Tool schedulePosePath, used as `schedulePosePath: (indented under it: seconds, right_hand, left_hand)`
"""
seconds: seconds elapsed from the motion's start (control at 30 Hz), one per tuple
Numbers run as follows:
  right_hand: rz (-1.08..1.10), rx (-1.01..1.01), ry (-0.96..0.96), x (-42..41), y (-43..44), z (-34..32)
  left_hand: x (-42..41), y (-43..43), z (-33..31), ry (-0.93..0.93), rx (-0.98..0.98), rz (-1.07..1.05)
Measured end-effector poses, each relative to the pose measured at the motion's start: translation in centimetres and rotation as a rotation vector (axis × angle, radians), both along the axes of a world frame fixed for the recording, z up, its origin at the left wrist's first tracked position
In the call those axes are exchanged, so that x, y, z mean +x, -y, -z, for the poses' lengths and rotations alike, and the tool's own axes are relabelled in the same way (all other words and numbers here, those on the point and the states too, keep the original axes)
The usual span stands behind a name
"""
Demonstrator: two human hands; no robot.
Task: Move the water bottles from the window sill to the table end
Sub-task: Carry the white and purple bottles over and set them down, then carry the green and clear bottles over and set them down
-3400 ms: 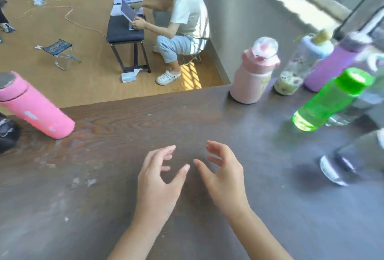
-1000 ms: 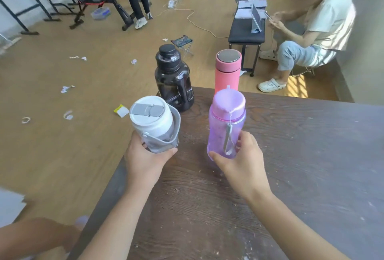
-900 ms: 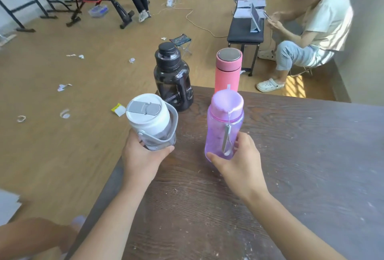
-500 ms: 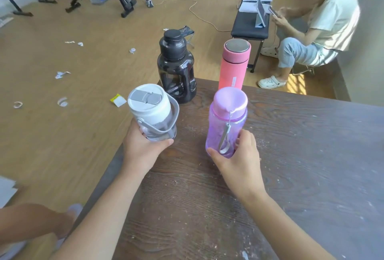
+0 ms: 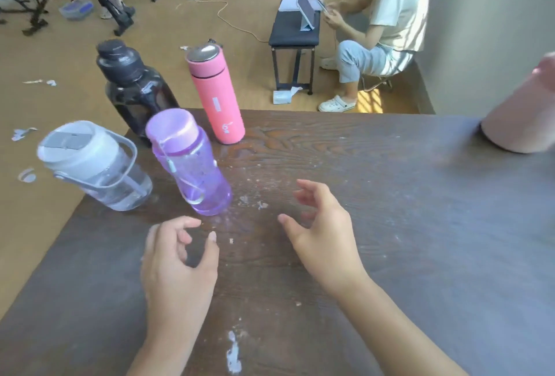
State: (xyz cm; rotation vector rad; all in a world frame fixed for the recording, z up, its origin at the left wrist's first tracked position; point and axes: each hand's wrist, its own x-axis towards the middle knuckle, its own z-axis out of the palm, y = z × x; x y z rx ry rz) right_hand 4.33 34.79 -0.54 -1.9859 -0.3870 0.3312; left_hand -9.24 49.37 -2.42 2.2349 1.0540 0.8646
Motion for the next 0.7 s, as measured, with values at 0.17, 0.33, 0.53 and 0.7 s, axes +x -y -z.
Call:
schedulePosePath:
  seconds: [0.17,0.33,0.53,0.7]
  right_hand:
    - [0.23,-0.02,0.003,4.4,13.3,-0.5]
    - [0.446,-0.014,-0.004,7.7,26.5,-0.7]
    - [0.788,-0.079,-0.026,12.3,42.9,-1.5]
    - [0.93,-0.132,-0.044,18.5,52.6,-1.2]
  left_hand:
    - [7.0,11.6,-0.1,0.001,-0.089,0.334]
    - [15.0,24.2,-1.2,0.03,-0.154,0.6]
    - [25.0,40.1,-2.1,-0.016,-0.269,0.871]
    - [32.1,48.6,-2.0,-0.06,-0.263,0.875]
